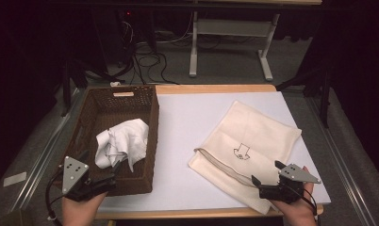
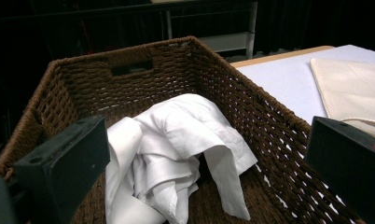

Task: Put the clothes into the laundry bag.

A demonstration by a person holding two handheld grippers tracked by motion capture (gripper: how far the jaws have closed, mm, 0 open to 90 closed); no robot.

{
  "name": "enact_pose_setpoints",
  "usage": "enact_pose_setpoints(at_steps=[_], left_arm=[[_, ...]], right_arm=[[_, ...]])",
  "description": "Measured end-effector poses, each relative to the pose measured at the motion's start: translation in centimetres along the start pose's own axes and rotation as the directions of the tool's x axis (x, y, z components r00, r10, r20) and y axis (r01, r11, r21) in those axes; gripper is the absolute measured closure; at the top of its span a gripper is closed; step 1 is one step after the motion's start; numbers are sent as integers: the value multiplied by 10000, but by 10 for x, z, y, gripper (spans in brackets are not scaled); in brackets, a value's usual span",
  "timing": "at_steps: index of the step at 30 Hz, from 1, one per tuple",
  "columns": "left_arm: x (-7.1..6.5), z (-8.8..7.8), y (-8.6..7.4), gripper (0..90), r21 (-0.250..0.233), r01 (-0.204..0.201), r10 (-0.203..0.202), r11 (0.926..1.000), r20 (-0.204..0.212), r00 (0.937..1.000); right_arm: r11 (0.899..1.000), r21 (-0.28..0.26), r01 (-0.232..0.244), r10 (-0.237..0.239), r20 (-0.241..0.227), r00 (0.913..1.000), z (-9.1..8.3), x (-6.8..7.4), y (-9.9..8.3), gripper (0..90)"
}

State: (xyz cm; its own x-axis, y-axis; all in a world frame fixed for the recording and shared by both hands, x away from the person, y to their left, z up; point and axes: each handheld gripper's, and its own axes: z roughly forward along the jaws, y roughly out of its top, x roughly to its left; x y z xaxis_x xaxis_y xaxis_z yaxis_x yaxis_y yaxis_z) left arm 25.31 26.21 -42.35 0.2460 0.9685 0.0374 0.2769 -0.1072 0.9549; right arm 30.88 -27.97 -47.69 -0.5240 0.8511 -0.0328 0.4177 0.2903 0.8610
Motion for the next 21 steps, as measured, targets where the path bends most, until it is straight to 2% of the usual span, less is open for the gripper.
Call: enact_pose_setpoints(at_steps=[3, 10, 12, 13, 15, 16, 18, 19, 20, 21], left_arm=[[0, 1, -1, 6, -21, -32, 32, 10000, -182, 9998], [-2, 4, 1, 6, -38, 171, -171, 9998, 36, 9998], [-6, 5, 3, 6, -17, 108, -108, 9999, -52, 9999], [-8, 7, 5, 7, -73, 187, -188, 9998, -87, 9998], [-8, 10, 9, 11, -10, 396, -396, 9992, 92, 9992], [-10, 13, 17, 11, -7, 217, -217, 9998, 56, 9997], [-10, 15, 21, 11, -10, 158, -158, 9999, 73, 9998], [-10, 18, 26, 11, -37, 200, -199, 9998, 145, 9997], [-10, 24, 33, 12, -61, 12, -12, 10000, 74, 10000], [-10, 24, 33, 21, -61, 12, -12, 10000, 74, 10000]], right_arm=[[10000, -73, 18, -18, 0, 10000, -1, 0, 0, 1], [9999, -167, 40, -44, -206, 9998, 0, -1, 0, 1], [9999, -142, -73, 71, -170, 9998, 0, -2, -1, 1], [9998, -187, -48, 45, -166, 9999, 0, -3, -1, 1], [9998, -204, -88, 85, -153, 9998, 0, -4, -1, 1], [9995, -217, -215, 211, -154, 9997, 1, -5, -1, 1], [9995, -233, -190, 186, -167, 9997, 1, -7, -1, 1], [9993, -193, -326, 323, -175, 9993, 1, -7, -1, 1], [9989, -311, -360, 351, -269, 9990, 0, -9, -2, 1], [9989, -311, -360, 351, -269, 9990, 0, -9, -2, 1]])
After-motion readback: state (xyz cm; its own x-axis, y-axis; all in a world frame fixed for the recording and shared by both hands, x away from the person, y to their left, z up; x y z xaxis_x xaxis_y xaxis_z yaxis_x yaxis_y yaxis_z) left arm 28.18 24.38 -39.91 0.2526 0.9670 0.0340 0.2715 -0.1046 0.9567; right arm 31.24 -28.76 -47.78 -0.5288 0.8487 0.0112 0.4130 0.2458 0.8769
